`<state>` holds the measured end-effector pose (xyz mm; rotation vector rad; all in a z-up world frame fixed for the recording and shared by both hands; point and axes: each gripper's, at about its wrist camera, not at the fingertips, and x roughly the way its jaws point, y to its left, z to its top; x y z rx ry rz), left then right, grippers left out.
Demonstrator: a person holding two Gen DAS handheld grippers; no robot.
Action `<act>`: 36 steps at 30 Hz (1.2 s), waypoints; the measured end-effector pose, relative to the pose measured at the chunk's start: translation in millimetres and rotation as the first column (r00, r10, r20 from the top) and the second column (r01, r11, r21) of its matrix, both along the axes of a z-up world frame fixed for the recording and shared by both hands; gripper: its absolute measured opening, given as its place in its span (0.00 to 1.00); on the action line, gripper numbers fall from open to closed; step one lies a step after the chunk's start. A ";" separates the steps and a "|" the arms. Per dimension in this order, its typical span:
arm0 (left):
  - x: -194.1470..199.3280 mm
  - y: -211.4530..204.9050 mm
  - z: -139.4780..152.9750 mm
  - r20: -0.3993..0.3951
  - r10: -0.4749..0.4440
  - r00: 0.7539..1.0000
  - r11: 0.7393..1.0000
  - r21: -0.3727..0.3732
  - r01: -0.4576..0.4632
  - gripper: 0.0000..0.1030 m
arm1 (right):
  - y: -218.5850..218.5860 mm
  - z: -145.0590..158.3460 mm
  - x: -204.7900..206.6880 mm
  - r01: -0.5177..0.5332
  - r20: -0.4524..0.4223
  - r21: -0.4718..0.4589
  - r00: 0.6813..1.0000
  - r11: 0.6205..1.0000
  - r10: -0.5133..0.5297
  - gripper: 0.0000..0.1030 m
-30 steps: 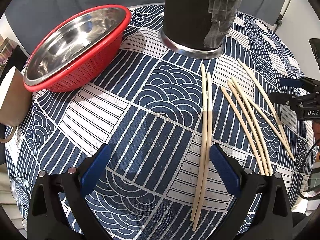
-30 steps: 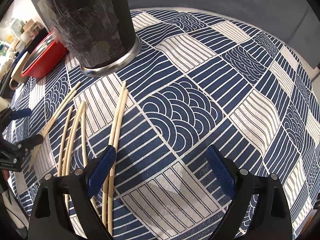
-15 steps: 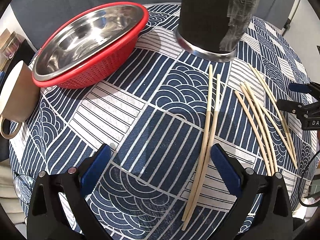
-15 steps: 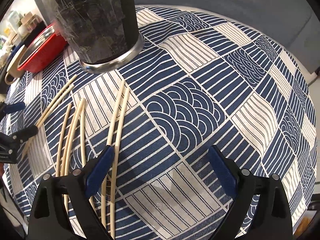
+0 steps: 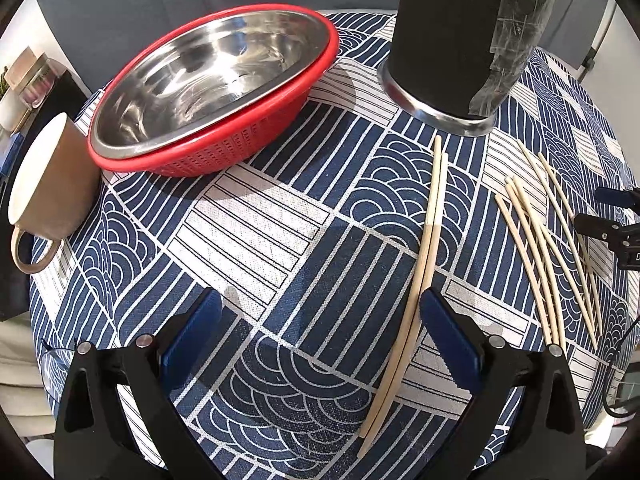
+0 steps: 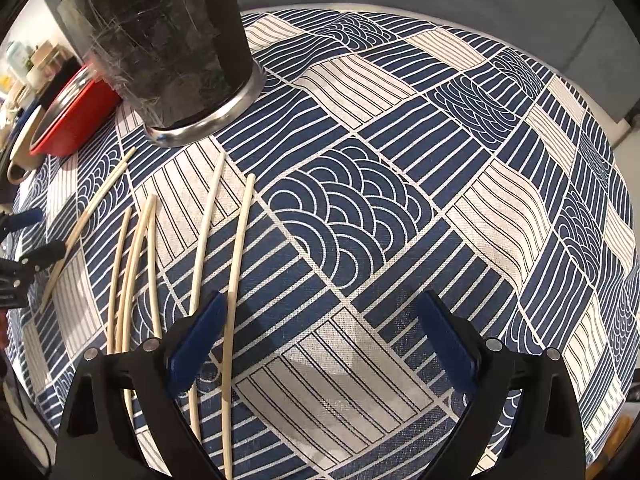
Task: Organize utensils
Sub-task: 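Lower the right tool toward the remaining chopsticks beside the holder, then close the left tool on one chopstick while the right tool closes on another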
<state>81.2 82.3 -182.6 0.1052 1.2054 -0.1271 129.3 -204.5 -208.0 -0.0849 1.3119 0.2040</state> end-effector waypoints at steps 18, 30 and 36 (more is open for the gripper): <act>33.8 -0.6 -17.9 -0.096 -0.035 0.995 0.999 0.020 0.037 0.96 | -0.6 -4.4 -3.9 0.002 -0.046 -0.033 0.999 0.999 -0.004 0.92; 21.7 21.1 -11.1 -0.047 0.000 0.999 1.000 -0.002 0.000 0.22 | -1.2 5.4 0.6 -0.081 -0.047 -0.050 0.996 0.996 0.078 0.08; 11.5 43.6 -14.5 -0.090 0.028 0.996 0.999 -0.040 -0.032 0.05 | -14.2 3.0 4.6 -0.024 -0.077 -0.080 0.997 0.996 0.018 0.04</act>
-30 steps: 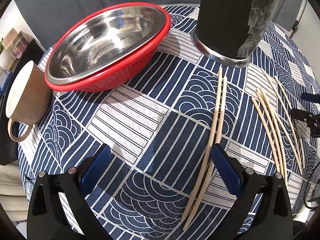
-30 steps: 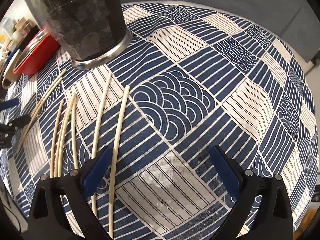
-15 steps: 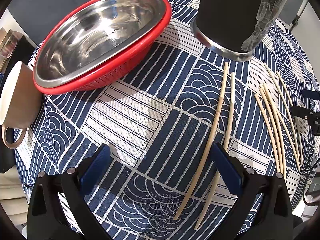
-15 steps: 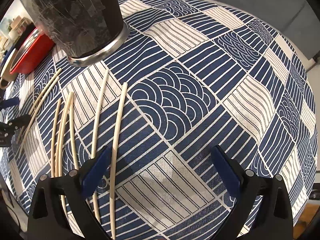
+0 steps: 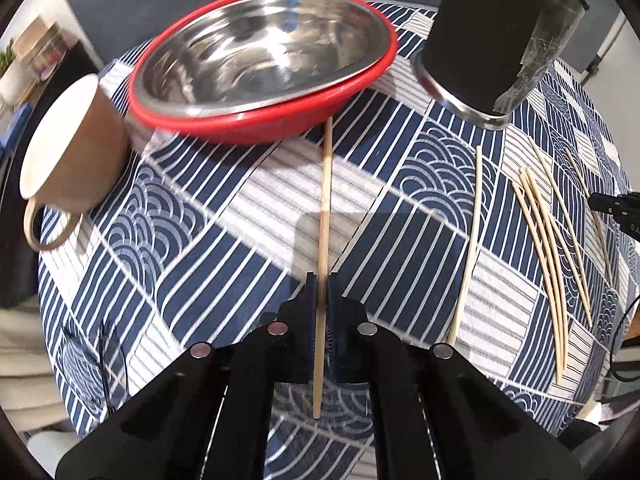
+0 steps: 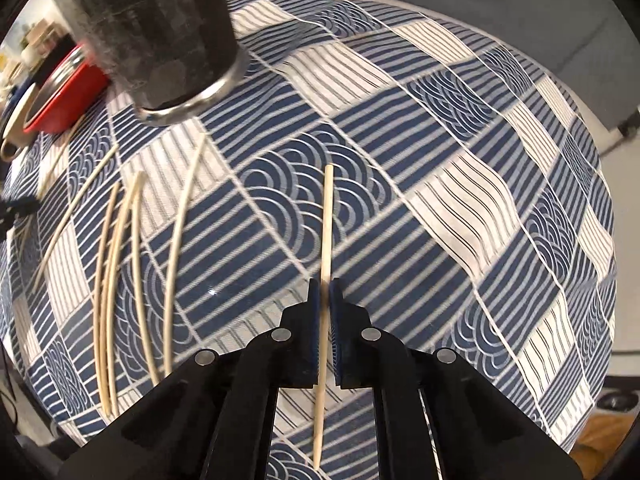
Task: Organize utensils
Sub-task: 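Close the left tool on one chopstick while the right tool closes on another, then lift both held chopsticks upright and carry them over the black holder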
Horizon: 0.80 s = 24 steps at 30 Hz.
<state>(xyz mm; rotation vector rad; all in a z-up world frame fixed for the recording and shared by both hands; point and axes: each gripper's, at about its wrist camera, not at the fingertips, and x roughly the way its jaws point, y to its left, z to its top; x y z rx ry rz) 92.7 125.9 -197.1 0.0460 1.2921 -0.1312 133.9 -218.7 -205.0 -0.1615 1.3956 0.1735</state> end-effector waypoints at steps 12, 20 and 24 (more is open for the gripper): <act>-40.3 17.7 19.9 -0.021 0.053 0.998 0.992 -0.116 -0.055 0.05 | -40.5 16.4 -6.0 0.055 0.008 0.019 0.998 0.998 -0.055 0.05; -60.9 12.4 71.5 0.068 0.077 0.995 0.982 -0.178 -0.064 0.05 | -35.0 56.3 -8.1 0.051 0.081 0.077 0.995 0.996 -0.057 0.05; -52.9 -2.0 106.7 0.179 0.056 0.982 0.986 -0.167 -0.026 0.05 | -27.8 79.4 6.9 0.028 0.140 0.117 0.989 0.993 -0.045 0.05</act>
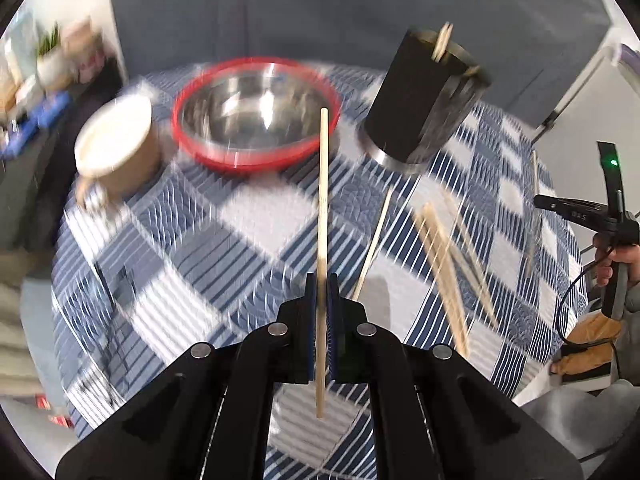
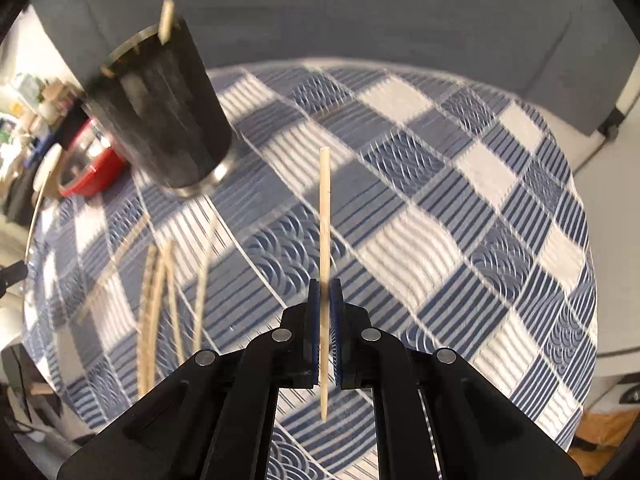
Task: Organize utensils
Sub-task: 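Lift both held chopsticks upright and carry them over the black holder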
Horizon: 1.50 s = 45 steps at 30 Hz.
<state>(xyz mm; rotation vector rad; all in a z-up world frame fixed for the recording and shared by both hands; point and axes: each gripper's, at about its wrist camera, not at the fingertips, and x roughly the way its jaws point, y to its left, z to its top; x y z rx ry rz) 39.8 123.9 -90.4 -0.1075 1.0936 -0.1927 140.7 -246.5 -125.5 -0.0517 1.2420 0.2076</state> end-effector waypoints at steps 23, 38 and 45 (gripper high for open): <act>122.6 -83.3 136.5 0.384 -0.115 0.916 0.987 -0.061 0.150 0.05 | 78.6 184.1 80.0 -0.179 0.370 0.087 0.919 0.980 0.135 0.04; 179.0 -97.3 100.2 0.448 -0.081 0.890 0.953 -0.226 0.200 0.05 | 97.7 179.7 121.4 -0.200 0.355 0.113 0.923 0.973 0.149 0.04; 185.7 -92.8 63.1 0.437 -0.039 0.898 0.945 -0.277 0.176 0.05 | 100.5 179.0 120.1 -0.229 0.371 0.123 0.913 0.966 0.169 0.05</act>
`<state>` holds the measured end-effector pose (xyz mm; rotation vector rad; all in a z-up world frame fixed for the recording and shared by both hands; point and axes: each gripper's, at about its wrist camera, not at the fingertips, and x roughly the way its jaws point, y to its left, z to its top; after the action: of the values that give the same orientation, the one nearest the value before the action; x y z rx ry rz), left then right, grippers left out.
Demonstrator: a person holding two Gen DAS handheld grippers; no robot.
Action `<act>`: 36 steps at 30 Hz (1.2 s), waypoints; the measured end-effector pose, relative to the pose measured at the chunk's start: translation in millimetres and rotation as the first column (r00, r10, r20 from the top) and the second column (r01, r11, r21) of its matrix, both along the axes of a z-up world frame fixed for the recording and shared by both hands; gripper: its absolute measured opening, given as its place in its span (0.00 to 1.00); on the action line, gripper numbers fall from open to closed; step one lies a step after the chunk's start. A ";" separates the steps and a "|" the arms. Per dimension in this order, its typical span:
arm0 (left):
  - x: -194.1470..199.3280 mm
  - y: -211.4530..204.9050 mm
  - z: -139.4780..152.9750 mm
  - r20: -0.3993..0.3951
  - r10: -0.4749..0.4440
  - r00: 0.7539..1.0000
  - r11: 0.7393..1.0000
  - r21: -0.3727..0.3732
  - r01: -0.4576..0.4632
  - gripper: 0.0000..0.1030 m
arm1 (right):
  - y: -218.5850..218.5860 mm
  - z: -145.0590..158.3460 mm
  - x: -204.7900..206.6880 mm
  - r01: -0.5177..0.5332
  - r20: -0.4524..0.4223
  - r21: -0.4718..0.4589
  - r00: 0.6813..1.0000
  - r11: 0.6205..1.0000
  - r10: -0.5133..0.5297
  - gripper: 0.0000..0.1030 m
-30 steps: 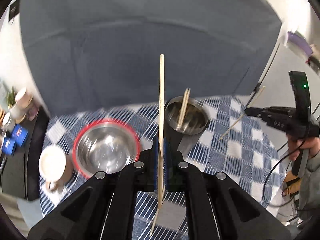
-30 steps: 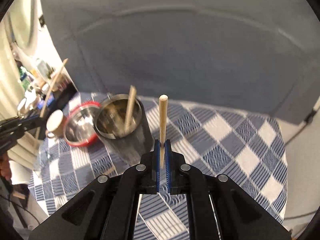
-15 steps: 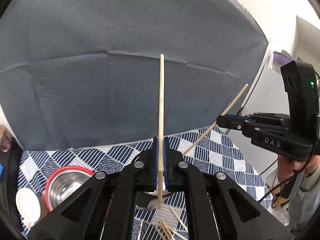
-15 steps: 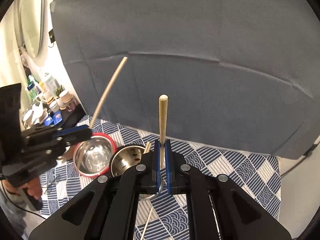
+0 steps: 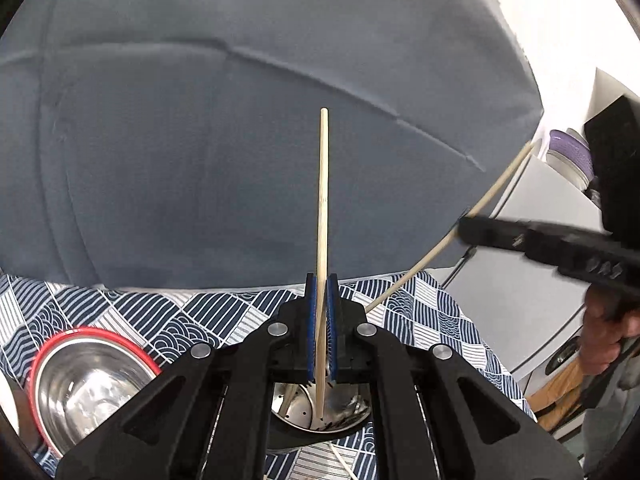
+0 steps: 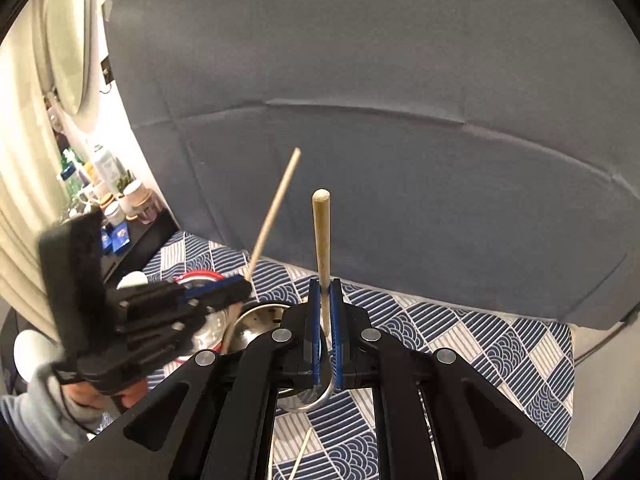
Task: Organize utensils
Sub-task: 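Lift both held chopsticks upright and carry them over the black holder, then open both tools to drop the chopsticks into the black holder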
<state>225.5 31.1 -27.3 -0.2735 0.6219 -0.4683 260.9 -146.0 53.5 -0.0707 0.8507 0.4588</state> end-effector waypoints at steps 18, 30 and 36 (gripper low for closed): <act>-23.4 -5.9 -33.6 0.018 -0.014 1.000 0.997 0.082 0.013 0.10 | 27.8 -53.7 -12.8 -0.072 -0.099 -0.050 0.993 0.996 0.067 0.05; -56.3 19.0 -0.4 0.093 0.068 0.993 0.984 0.158 -0.082 0.77 | 10.1 -32.0 -27.5 -0.003 -0.022 -0.055 1.000 0.998 0.002 0.41; -76.0 32.4 5.9 0.079 0.100 0.992 0.972 0.207 -0.114 0.94 | 3.5 -22.7 -41.3 0.032 -0.005 -0.065 0.999 0.997 -0.032 0.73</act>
<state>149.4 63.6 -21.4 -0.0881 0.5819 -0.3031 219.6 -142.4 30.7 -0.1156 0.8720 0.4015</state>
